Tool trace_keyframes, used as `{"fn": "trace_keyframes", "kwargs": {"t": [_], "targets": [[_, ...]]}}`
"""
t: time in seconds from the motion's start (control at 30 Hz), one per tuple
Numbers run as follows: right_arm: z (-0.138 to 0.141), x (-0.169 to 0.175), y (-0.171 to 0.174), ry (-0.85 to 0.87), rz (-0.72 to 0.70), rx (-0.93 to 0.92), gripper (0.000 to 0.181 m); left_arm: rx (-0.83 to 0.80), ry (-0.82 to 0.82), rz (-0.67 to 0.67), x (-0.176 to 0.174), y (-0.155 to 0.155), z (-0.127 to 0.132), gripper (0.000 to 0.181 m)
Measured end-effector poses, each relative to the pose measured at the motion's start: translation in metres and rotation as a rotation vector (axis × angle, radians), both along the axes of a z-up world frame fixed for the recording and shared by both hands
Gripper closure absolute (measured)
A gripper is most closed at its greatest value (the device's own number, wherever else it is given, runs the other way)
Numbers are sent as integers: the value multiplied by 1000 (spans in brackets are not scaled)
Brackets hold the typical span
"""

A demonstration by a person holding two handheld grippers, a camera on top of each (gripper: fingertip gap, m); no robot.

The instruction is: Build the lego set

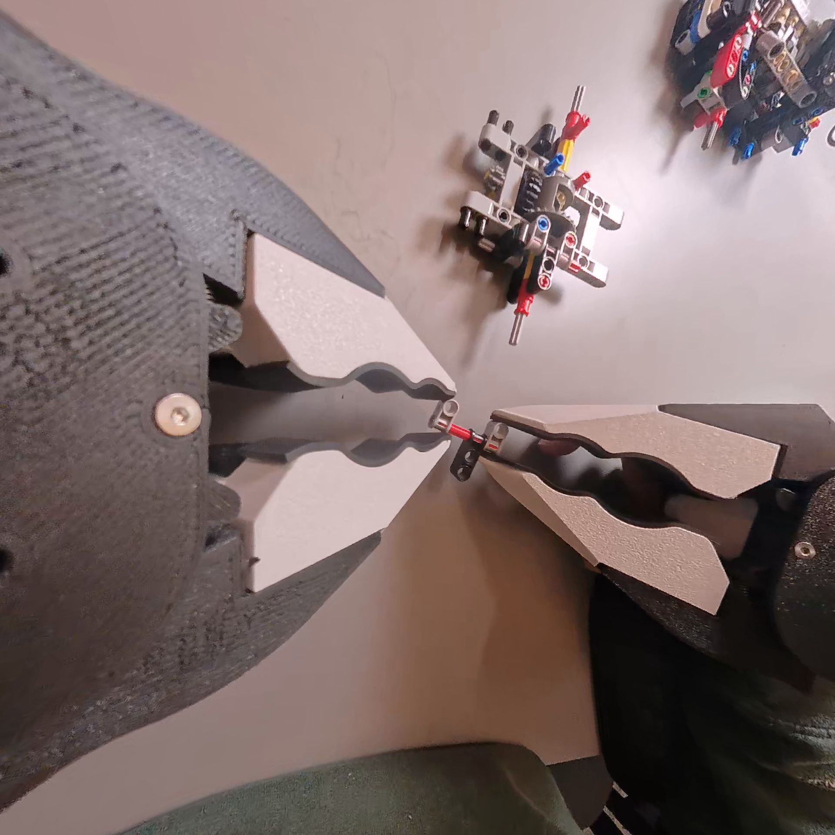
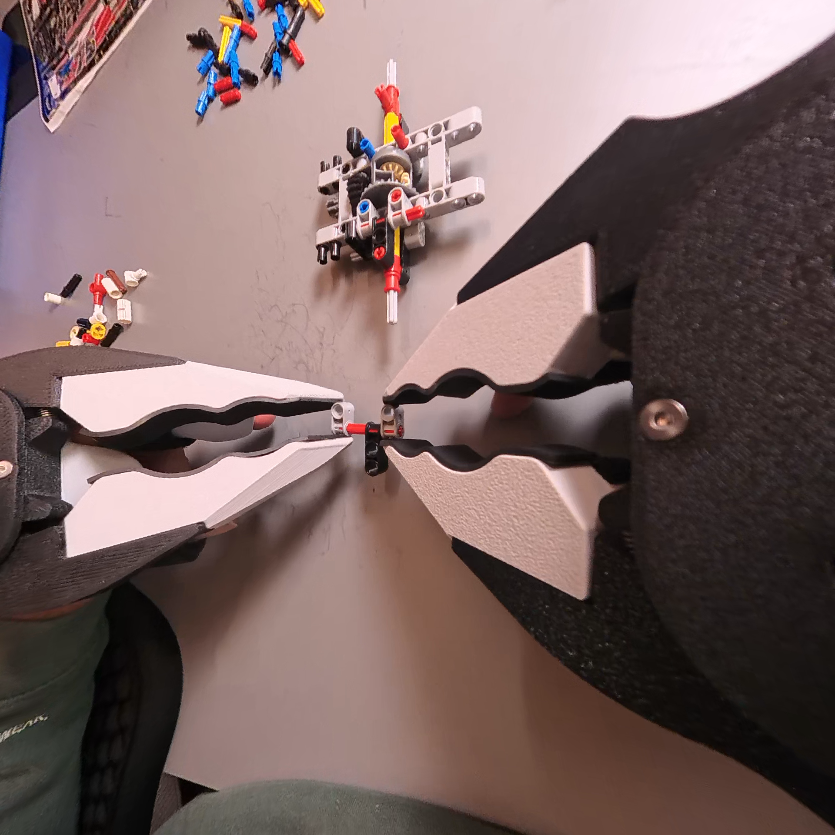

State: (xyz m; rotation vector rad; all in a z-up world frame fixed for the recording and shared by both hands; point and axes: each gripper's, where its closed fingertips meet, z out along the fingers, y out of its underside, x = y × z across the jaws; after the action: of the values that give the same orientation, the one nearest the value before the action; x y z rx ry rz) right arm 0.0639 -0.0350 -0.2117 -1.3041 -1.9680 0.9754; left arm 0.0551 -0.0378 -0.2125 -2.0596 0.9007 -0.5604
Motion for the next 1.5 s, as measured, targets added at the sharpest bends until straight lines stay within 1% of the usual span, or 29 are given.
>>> {"fn": "trace_keyframes", "kwargs": {"t": [0.1, 0.17, 0.23, 0.3, 0.33, 0.4, 0.53, 0.63, 0.7, 0.8, 0.9, 0.97, 1.03, 1.13, 1.3, 1.5], "targets": [[0, -1, 1, 4, -9, 3, 168, 1, -15, 10, -1, 1, 1, 169], [3, -1, 1, 22, -10, -10, 168, 3, -58, 12, -1, 3, 6, 168], [10, -3, 0, 63, 4, -22, 167, -21, -164, -5, -1, 1, 17, 168], [19, -3, 0, 112, 17, -43, 167, -11, -275, -28, -1, -1, 35, 159], [23, -2, 1, 132, 21, -55, 167, 11, -283, -34, -4, -1, 39, 156], [31, 1, 1, 168, 37, -96, 167, 58, -277, -42, -9, -1, 43, 154], [43, 3, -8, 214, 79, -171, 167, 107, -274, -107, -2, -8, 48, 156], [41, 4, -13, 205, 101, -188, 167, 135, -282, -138, 5, -13, 53, 166], [40, 4, -17, 196, 117, -195, 167, 141, -263, -148, 5, -15, 52, 177], [41, 4, -19, 202, 123, -219, 167, 147, -255, -165, 5, -18, 53, 178], [49, 3, -20, 227, 126, -259, 167, 161, -296, -174, 3, -19, 61, 175], [50, 4, -18, 232, 121, -254, 167, 161, -315, -182, 2, -21, 63, 166], [52, 4, -16, 242, 115, -266, 167, 149, -310, -195, 4, -23, 61, 163], [54, 5, -18, 248, 127, -275, 167, 149, -286, -194, 7, -22, 57, 167], [54, 5, -19, 243, 128, -276, 167, 142, -278, -193, 8, -22, 57, 168], [50, 1, -13, 241, 79, -269, 168, 151, -250, -126, 5, -14, 55, 168]]}}
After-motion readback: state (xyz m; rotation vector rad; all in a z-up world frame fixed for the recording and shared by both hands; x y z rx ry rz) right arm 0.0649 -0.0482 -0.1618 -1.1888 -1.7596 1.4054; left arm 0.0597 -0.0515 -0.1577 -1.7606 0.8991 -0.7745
